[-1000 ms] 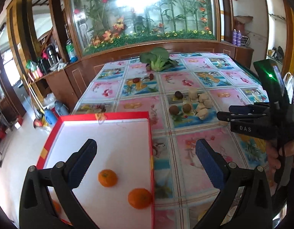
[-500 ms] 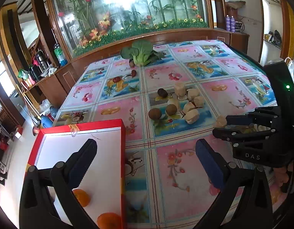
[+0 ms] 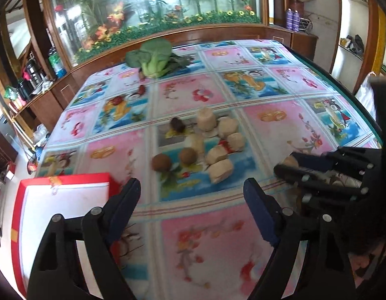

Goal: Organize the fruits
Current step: 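Grasp a beige cube with the right gripper while the left grasps another beige cube, then carry both beige cubes over the tray and open both grippers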

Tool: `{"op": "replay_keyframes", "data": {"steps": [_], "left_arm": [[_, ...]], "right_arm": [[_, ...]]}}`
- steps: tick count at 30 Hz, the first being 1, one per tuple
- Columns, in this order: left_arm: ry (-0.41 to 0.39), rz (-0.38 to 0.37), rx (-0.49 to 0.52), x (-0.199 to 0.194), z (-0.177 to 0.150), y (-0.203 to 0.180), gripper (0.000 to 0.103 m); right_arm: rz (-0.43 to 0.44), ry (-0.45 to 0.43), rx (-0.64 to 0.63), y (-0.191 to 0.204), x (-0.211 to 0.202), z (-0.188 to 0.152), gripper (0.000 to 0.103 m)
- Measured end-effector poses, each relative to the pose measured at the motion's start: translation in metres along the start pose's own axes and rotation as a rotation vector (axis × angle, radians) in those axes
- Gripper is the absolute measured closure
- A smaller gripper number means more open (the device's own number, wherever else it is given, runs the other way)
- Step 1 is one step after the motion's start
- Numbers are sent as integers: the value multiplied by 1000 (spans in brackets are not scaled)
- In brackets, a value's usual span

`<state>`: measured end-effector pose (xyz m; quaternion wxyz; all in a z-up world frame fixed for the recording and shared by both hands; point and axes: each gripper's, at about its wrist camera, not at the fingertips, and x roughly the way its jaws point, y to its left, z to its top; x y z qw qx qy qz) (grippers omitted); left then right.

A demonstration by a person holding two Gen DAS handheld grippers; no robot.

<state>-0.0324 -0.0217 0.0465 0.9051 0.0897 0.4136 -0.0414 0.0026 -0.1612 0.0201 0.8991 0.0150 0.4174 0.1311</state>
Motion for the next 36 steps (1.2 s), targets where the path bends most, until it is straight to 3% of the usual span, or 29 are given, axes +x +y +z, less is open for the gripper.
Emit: {"op": "replay_keyframes", "data": {"steps": [4,9,11,13,17,27,36], "left_arm": [[39,-8,12,20,7,-12,31],[77,-9,-17,41,10,-13,40],[87,-22,-32,45,11,-12,57],[92,-38,-39,48,12,-12,57],[107,-57,-39,53,10,-14,73],[60,-88,-78,37,6,-8,73],[-101,-28,-131,-57,-41,22,74]], "right_arm": [[12,-14,128,-27,-6,3,78],[26,-29,128,-27,-9,2,78],[23,-23,121,-23,-8,2,78],[24,-19,116,-21,-6,2,78],[29,-34,117,-21,-8,3,78],[10,-69,121,-23,-11,3,78],[-29,-174,180,-38,-22,3,78]]}}
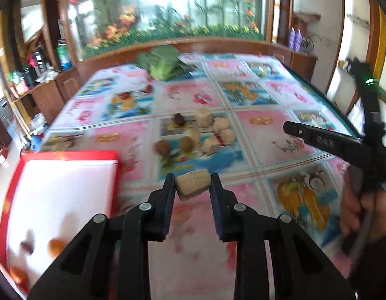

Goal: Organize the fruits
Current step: 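Carry both beige cubes over the tray and open both grippers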

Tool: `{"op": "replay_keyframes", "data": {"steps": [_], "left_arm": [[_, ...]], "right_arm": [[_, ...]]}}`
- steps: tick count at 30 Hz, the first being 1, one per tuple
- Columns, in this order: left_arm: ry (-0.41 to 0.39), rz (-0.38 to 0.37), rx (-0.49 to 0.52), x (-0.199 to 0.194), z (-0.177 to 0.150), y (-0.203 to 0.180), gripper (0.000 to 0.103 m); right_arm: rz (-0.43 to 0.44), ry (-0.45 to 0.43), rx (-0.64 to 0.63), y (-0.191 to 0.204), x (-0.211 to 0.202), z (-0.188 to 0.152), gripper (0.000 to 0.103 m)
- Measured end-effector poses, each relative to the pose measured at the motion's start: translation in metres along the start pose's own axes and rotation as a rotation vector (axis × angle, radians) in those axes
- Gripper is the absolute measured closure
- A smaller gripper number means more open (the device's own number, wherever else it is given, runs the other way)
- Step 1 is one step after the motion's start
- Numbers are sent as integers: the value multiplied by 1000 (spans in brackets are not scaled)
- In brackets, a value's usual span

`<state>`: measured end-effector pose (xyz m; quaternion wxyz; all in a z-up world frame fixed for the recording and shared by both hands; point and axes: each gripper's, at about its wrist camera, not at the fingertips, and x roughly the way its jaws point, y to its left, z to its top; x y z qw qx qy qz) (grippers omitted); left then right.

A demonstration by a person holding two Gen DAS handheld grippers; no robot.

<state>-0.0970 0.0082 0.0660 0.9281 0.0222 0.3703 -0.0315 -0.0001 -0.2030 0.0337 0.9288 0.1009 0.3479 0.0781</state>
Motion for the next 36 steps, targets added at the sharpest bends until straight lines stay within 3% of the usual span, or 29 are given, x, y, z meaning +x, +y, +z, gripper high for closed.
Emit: {"op": "replay_keyframes", "data": {"steps": [6,11,19,22,30,36], "left_arm": [[-108,111,-70,-59,-21,55,74],[-143,213,-113,-83,-36,99,74],[-113,286,-198,-87,-63,149,73],[-101,309,-210,-88,-72,161,73],[-60,337,-228,-75,-90,184,73],[-22,317,-196,-65,-98,177,73]], "right_arm": [[-22,-20,62,-3,-2,-4,78],[103,-36,82,34,-19,-17,78],[422,62,-48,164,-28,-70,78],[495,106,-114,204,-32,-87,78],[488,147,-317,258,-37,-121,78],[522,177,-379,268,-36,-135,78]]}}
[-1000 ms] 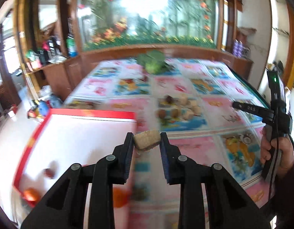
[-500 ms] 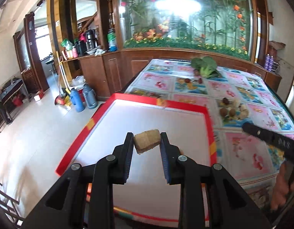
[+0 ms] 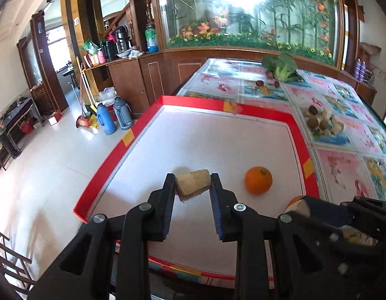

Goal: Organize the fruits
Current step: 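Carry both beige cubes over the tray and open both grippers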

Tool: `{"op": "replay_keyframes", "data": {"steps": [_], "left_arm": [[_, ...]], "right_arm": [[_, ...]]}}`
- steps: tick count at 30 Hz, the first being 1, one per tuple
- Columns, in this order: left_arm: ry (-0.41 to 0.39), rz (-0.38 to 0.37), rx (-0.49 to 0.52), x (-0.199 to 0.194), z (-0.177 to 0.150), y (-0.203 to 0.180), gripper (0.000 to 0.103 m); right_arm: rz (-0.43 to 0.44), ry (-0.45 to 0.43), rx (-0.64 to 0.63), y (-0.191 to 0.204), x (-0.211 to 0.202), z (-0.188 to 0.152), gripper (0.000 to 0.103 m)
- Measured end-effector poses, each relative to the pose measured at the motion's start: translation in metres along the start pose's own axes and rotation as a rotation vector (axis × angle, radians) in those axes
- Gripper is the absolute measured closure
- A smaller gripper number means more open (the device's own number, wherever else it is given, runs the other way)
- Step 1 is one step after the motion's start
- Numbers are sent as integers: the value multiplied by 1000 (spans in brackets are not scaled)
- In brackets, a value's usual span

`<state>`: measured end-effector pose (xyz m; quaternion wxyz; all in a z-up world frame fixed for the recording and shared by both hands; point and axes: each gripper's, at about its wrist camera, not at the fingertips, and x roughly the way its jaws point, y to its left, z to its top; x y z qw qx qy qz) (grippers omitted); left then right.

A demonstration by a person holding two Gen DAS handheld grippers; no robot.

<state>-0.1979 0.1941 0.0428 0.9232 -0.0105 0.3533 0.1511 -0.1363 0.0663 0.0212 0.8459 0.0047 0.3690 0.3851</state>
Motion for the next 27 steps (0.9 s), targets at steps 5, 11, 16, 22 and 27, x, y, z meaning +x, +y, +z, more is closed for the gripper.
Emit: {"op": "replay_keyframes", "data": {"steps": [5,11,16,22,27], "left_arm": [[27,38,-2,6,-3,6,73],[53,59,-11,12,-5,9,71],[44,76,-12,11,-5,9,49],[42,89,-16,10,-4,9,47],[47,88,-24,10,-5,11,43]], "right_arm": [[13,21,-38,6,6,-4,78],[10,18,-62,13,5,-9,78],[19,8,-62,12,3,-8,74],[23,-17,-52,7,-3,-7,68],[30,-66,3,-10,-19,-2,68]]}}
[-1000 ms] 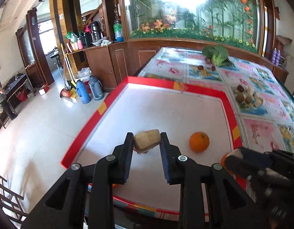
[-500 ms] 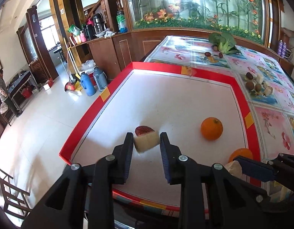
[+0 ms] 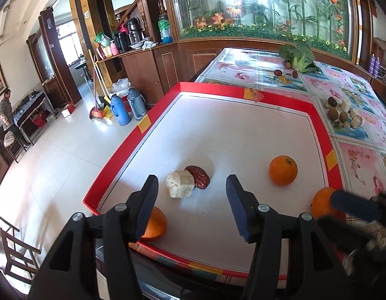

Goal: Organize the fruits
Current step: 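Carry both beige cubes over the tray and open both grippers, then grasp a beige cube with the right gripper while the left grasps another beige cube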

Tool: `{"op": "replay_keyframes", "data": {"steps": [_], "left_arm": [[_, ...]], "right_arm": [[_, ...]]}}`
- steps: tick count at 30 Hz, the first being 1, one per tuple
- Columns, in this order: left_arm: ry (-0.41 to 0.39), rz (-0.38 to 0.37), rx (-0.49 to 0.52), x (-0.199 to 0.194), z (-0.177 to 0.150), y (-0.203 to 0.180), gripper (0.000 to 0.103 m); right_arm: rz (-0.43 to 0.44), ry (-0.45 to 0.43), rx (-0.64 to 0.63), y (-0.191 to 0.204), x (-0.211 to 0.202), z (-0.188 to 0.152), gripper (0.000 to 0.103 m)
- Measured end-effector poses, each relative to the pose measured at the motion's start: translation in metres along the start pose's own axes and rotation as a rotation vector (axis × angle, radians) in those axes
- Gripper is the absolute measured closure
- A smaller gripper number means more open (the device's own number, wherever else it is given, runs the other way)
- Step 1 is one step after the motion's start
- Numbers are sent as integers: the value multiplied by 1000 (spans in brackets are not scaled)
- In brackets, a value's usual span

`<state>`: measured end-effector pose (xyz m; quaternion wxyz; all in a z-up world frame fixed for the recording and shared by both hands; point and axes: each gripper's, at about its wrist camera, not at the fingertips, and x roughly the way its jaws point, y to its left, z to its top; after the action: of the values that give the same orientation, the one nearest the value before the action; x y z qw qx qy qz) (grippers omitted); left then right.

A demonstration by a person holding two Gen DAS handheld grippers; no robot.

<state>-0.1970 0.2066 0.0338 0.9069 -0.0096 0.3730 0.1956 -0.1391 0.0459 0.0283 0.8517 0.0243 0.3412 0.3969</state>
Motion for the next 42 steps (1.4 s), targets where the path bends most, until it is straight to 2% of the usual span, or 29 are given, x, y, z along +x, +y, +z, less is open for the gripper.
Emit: {"op": "replay_keyframes", "data": {"steps": [5,11,18,27,32,34,36,42], "left_arm": [[-7,-17,6,-5,1,-5,38],[-34,-59,41,-19,5,-23,33],[-71,-148,145,-36,17,-72,31],[-87,-222,263,-37,42,-137,30],[-65,-257,302,-31,44,-166,30],[-51,-266,314,-26,45,-176,30],[-40,-278,326,-18,48,-189,30],[-1,-323,349,4,61,-220,30]], "right_arm": [[-62,-46,55,-32,-19,8,67],[-190,-73,139,-87,-47,14,67],[-328,-78,215,-150,-72,27,67],[-447,-4,277,-208,-43,44,68],[-447,6,300,-221,-32,50,72],[-457,17,301,-226,-29,52,80],[-413,34,323,-233,-24,53,86],[-342,61,306,-236,-22,58,92]]}}
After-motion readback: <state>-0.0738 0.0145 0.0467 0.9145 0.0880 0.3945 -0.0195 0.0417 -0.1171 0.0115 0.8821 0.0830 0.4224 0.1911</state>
